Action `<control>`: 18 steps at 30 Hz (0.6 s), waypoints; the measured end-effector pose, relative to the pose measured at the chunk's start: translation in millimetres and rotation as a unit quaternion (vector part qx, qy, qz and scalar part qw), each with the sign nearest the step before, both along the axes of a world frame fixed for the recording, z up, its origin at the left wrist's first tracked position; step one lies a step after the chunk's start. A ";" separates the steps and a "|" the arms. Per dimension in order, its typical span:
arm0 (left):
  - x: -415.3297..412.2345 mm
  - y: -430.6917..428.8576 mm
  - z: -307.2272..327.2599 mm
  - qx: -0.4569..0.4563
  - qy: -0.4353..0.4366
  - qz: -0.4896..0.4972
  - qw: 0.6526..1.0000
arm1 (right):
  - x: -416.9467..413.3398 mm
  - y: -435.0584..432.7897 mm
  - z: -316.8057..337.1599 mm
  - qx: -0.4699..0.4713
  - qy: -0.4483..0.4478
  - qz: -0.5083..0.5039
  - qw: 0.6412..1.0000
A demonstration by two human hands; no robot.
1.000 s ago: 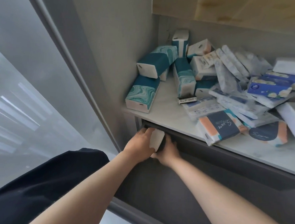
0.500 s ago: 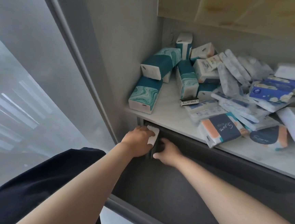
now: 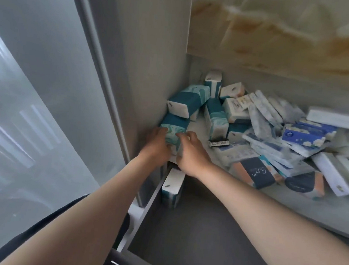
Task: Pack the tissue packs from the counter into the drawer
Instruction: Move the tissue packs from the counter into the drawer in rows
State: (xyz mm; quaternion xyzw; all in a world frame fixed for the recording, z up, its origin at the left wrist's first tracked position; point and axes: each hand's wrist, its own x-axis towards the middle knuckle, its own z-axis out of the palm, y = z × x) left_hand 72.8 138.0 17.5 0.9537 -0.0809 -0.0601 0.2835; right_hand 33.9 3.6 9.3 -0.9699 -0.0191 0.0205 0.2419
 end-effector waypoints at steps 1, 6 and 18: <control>3.7 -0.1 -3.2 -0.009 0.008 0.010 1.000 | 7.8 0.4 -2.3 -0.011 0.029 0.006 0.999; 6.8 -4.2 4.8 -0.115 0.009 0.038 0.993 | 20.1 1.0 -16.8 0.055 0.086 0.021 0.995; -33.6 -2.1 5.4 -0.149 -0.018 -0.011 0.989 | -39.2 -11.1 -26.9 0.137 -0.025 -0.010 0.990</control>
